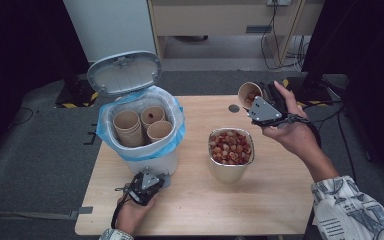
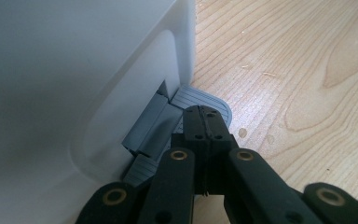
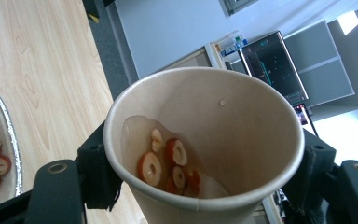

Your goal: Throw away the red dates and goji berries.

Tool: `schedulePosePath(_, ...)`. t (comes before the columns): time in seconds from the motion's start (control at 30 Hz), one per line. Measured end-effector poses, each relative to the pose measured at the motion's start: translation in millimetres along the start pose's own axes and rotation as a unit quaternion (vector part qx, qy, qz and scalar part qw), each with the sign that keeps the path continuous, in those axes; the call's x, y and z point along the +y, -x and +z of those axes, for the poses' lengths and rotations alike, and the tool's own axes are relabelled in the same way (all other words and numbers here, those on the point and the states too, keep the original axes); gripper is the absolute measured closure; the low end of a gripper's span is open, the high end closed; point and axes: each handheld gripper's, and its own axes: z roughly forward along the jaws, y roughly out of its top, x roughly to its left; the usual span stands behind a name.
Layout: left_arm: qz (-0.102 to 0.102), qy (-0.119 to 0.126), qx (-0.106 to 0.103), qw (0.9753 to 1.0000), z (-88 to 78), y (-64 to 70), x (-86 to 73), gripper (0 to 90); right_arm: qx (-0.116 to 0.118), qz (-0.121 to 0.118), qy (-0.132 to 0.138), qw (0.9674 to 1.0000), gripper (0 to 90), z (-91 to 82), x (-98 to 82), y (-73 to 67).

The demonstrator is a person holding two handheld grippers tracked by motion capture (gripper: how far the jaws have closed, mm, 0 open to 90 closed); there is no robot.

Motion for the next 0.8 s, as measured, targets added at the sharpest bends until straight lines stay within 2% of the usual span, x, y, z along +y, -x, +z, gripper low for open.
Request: schedulePosePath(0.8,0.001,0.001,0.001,1.0000,0.1,0.0,0.0,89.9,-0.018,-0.035,0.004,0.9992,27.6,-14.7,17.3,30.0)
